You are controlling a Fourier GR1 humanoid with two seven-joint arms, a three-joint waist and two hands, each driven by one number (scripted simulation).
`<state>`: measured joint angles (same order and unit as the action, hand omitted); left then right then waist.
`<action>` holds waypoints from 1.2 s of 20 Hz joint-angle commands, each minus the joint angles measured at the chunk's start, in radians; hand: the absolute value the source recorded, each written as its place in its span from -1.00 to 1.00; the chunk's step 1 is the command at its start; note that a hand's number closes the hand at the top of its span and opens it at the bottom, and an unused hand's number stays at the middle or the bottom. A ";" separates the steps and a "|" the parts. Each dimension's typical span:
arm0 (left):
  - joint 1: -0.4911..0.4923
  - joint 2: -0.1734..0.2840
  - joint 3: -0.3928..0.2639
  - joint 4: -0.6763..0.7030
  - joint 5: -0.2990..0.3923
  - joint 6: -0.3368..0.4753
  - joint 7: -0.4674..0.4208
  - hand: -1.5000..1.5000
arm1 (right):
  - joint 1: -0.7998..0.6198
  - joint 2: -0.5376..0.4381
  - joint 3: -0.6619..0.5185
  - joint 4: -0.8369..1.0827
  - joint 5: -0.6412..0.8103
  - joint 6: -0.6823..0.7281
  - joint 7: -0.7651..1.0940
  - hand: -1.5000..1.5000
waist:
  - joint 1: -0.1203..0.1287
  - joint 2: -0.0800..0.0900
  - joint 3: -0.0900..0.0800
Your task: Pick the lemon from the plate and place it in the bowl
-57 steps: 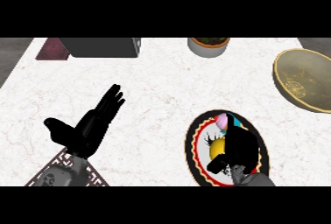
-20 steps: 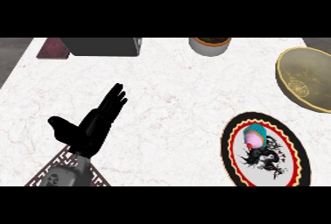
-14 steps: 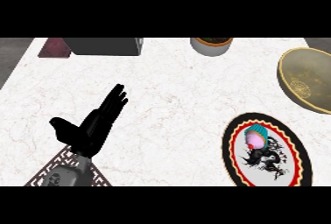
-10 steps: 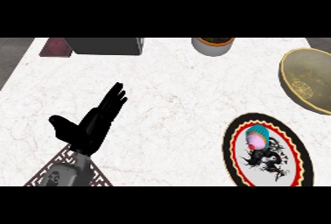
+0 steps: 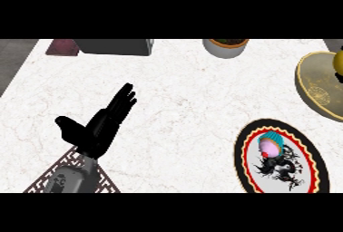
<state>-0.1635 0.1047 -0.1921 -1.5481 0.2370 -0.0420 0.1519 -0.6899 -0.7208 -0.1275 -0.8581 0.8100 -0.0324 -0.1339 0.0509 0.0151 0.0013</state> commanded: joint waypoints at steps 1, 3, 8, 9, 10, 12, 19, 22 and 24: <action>0.012 0.020 0.013 -0.013 0.024 -0.040 -0.008 0.00 | -0.104 0.003 -0.004 0.247 0.047 0.005 0.023 1.00 | 0.024 0.008 0.001; -0.002 -0.003 0.004 -0.004 0.001 -0.007 -0.007 0.00 | -0.138 -0.022 -0.041 0.341 0.036 0.007 0.020 -1.00 | 0.022 0.011 0.002; -0.006 -0.009 -0.001 -0.007 -0.005 -0.001 0.016 0.00 | -0.166 0.002 -0.113 0.480 -0.040 -0.023 -0.169 -1.00 | 0.006 0.008 0.003; -0.006 0.002 0.013 0.014 -0.006 -0.013 -0.007 0.00 | -0.238 0.037 -0.115 0.490 -0.045 -0.006 -0.121 -1.00 | 0.013 0.009 0.002; -0.054 -0.019 0.003 -0.008 -0.006 0.015 0.044 0.00 | -0.191 0.043 -0.150 0.506 -0.081 -0.030 -0.181 -1.00 | 0.008 0.011 0.004; 0.011 -0.008 0.005 -0.001 -0.004 -0.005 0.002 0.00 | -0.209 0.043 -0.237 0.496 -0.176 -0.013 -0.225 -1.00 | 0.004 0.007 0.004; 0.034 -0.007 0.043 0.016 0.010 0.001 -0.033 0.00 | -0.178 0.043 -0.497 0.449 -0.478 0.101 -0.472 -1.00 | -0.052 -0.011 0.002; 0.016 0.004 0.051 0.005 0.000 0.013 -0.002 0.00 | -0.115 0.015 -0.539 0.438 -0.547 0.228 -0.551 -1.00 | -0.062 -0.017 0.000; 0.075 -0.001 0.025 -0.014 -0.017 0.016 -0.008 0.00 | -0.070 -0.043 -0.573 0.421 -0.599 0.348 -0.579 -1.00 | -0.071 -0.023 -0.001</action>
<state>-0.1257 0.1108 -0.1545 -1.5513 0.2357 -0.0374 0.1467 -0.8158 -0.7122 -0.6319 -0.4126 0.3088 0.1664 -0.6374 -0.0011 0.0015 0.0029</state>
